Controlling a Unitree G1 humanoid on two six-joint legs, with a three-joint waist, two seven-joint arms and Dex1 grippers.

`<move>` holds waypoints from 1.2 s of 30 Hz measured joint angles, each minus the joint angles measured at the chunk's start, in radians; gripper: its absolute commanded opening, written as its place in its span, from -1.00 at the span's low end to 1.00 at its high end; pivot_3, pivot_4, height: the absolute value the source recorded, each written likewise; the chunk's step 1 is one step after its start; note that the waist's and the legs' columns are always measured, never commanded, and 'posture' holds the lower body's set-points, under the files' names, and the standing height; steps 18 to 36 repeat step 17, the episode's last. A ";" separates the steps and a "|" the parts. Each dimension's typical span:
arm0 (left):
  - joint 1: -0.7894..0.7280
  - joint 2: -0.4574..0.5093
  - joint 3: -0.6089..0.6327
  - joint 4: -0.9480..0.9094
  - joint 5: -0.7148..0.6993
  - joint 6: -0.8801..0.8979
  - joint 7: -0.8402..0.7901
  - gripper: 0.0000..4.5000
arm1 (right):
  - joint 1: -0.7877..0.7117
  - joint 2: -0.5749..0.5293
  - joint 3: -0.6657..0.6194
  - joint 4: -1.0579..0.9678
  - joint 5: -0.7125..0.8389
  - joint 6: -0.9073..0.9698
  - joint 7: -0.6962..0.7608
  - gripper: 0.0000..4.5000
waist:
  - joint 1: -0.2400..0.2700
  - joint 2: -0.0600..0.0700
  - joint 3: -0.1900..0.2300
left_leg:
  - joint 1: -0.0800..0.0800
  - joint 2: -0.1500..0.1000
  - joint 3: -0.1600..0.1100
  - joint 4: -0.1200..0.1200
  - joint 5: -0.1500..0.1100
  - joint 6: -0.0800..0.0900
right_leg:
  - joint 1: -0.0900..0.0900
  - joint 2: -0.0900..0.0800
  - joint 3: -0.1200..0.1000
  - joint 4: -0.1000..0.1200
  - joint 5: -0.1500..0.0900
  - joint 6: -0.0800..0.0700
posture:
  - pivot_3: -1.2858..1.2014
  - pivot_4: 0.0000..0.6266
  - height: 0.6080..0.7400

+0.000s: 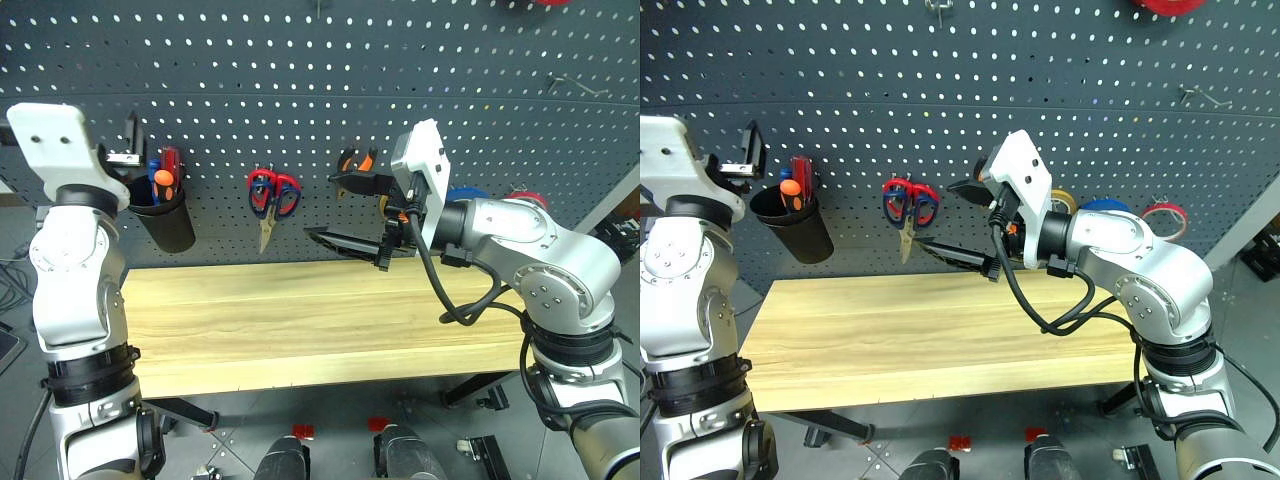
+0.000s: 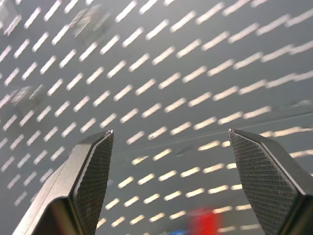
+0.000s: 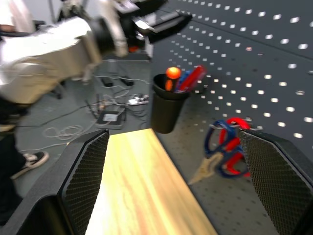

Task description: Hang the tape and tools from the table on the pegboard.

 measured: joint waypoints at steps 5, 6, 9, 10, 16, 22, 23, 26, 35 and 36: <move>0.153 -0.025 -0.067 -0.129 -0.012 0.053 -0.056 0.76 | 0.097 0.032 -0.013 -0.015 -0.066 -0.084 -0.061 1.00 | 0.009 0.005 -0.027 | 0.004 -0.001 0.002 -0.001 0.000 0.000 | 0.003 0.002 0.002 0.000 0.000 0.000 | 0.08 -0.95 1.00; 0.184 -0.038 -0.067 -0.136 -0.019 0.053 -0.067 0.76 | 0.135 0.034 -0.013 -0.017 -0.089 -0.111 -0.071 1.00 | 0.012 0.005 -0.031 | 0.005 -0.002 0.003 -0.001 0.000 0.001 | 0.004 0.002 0.002 -0.001 0.000 0.000 | 0.08 -0.96 1.00; 0.291 -0.090 -0.055 -0.134 -0.041 0.050 -0.080 0.76 | 0.287 0.058 -0.009 0.010 -0.185 -0.224 -0.110 1.00 | 0.027 0.005 -0.037 | 0.017 -0.003 0.006 -0.002 -0.003 0.004 | 0.015 0.002 0.003 -0.003 0.000 0.000 | 0.08 -0.99 1.00; 0.325 -0.114 -0.042 -0.125 -0.045 0.049 -0.077 0.76 | 0.340 0.075 -0.009 0.043 -0.229 -0.277 -0.137 1.00 | 0.032 0.006 -0.039 | 0.019 -0.003 0.007 -0.002 -0.004 0.005 | 0.018 0.003 0.004 -0.004 -0.001 0.000 | 0.08 -0.99 1.00; 0.485 -0.213 0.022 -0.069 -0.046 0.020 -0.048 0.76 | 0.541 0.125 -0.054 0.243 -0.436 -0.551 -0.261 1.00 | 0.058 0.006 -0.045 | 0.021 -0.003 0.009 -0.001 -0.004 0.005 | 0.018 0.003 0.006 -0.003 0.000 0.000 | 0.09 -1.00 1.00; 0.505 -0.223 0.022 -0.064 -0.044 0.011 -0.048 0.76 | 0.562 0.131 -0.063 0.273 -0.458 -0.590 -0.276 1.00 | 0.061 0.006 -0.048 | 0.021 -0.003 0.009 -0.001 -0.004 0.005 | 0.019 0.003 0.006 -0.003 0.000 0.000 | 0.09 -1.00 1.00; 0.505 -0.223 0.022 -0.064 -0.044 0.011 -0.048 0.76 | 0.562 0.131 -0.063 0.273 -0.458 -0.590 -0.276 1.00 | 0.061 0.006 -0.048 | 0.021 -0.003 0.009 -0.001 -0.004 0.005 | 0.019 0.003 0.006 -0.003 0.000 0.000 | 0.09 -1.00 1.00; 0.505 -0.223 0.022 -0.064 -0.044 0.011 -0.048 0.76 | 0.562 0.131 -0.063 0.273 -0.458 -0.590 -0.276 1.00 | 0.061 0.006 -0.048 | 0.021 -0.003 0.009 -0.001 -0.004 0.005 | 0.019 0.003 0.006 -0.003 0.000 0.000 | 0.09 -1.00 1.00; 0.505 -0.223 0.022 -0.064 -0.044 0.011 -0.048 0.76 | 0.562 0.131 -0.063 0.273 -0.458 -0.590 -0.276 1.00 | 0.061 0.006 -0.048 | 0.021 -0.003 0.009 -0.001 -0.004 0.005 | 0.019 0.003 0.006 -0.003 0.000 0.000 | 0.09 -1.00 1.00; 0.505 -0.223 0.022 -0.064 -0.044 0.011 -0.048 0.76 | 0.562 0.131 -0.063 0.273 -0.458 -0.590 -0.276 1.00 | 0.061 0.006 -0.048 | 0.021 -0.003 0.009 -0.001 -0.004 0.005 | 0.019 0.003 0.006 -0.003 0.000 0.000 | 0.09 -1.00 1.00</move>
